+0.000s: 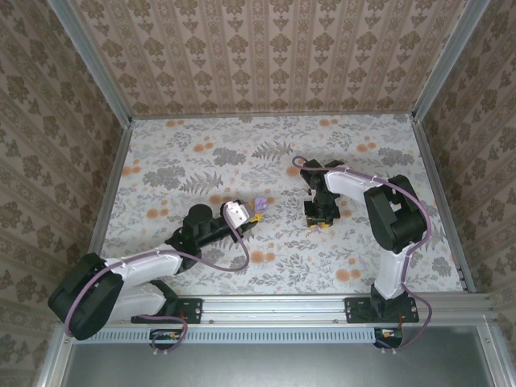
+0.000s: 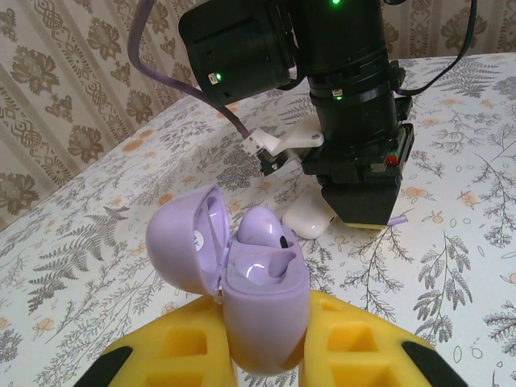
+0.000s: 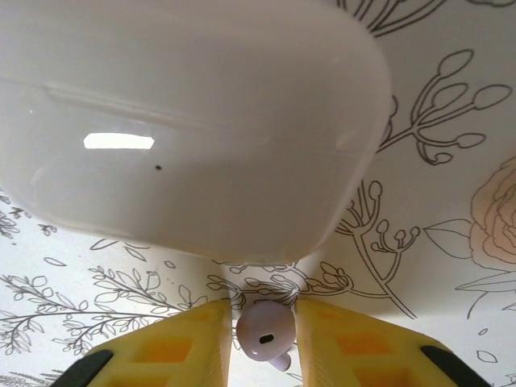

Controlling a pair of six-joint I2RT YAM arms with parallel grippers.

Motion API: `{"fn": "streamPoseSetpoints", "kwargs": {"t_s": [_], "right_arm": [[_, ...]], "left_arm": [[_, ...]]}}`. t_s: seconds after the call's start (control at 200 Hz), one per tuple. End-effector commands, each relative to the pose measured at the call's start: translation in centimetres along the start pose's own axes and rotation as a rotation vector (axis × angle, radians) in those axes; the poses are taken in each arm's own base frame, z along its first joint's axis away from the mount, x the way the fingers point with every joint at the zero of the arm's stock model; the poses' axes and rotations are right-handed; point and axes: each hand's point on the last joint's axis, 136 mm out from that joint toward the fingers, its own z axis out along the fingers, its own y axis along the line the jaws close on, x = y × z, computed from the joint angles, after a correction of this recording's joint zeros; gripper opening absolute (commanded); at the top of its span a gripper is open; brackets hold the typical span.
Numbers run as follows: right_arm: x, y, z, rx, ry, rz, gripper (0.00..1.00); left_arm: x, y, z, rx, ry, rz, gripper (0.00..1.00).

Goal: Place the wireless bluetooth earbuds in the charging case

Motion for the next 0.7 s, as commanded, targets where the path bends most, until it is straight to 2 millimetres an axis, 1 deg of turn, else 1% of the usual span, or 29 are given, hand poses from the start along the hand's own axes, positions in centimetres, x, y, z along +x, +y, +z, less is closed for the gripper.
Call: {"fn": "streamPoseSetpoints", "kwargs": {"t_s": [0.0, 0.205, 0.39, 0.54, 0.695], "right_arm": [[0.3, -0.6, 0.6, 0.042, 0.016, -0.005, 0.26], [-0.1, -0.3, -0.1, 0.022, -0.025, 0.001, 0.24], [-0.3, -0.2, -1.0, -0.007, -0.087, 0.02, 0.23], [-0.8, 0.1, -2.4, -0.059, -0.19, 0.052, 0.23], [-1.5, 0.6, -4.4, -0.141, -0.328, 0.084, 0.23]], "left_arm": [[-1.0, 0.2, -0.2, 0.0, -0.027, 0.028, 0.02], [-0.6, 0.1, -0.1, 0.004, -0.018, 0.026, 0.02], [0.1, -0.2, 0.6, 0.019, -0.009, 0.021, 0.02], [0.5, -0.2, 1.7, 0.028, -0.016, 0.006, 0.02], [0.7, 0.0, 3.1, 0.021, -0.033, 0.0, 0.01]]}}
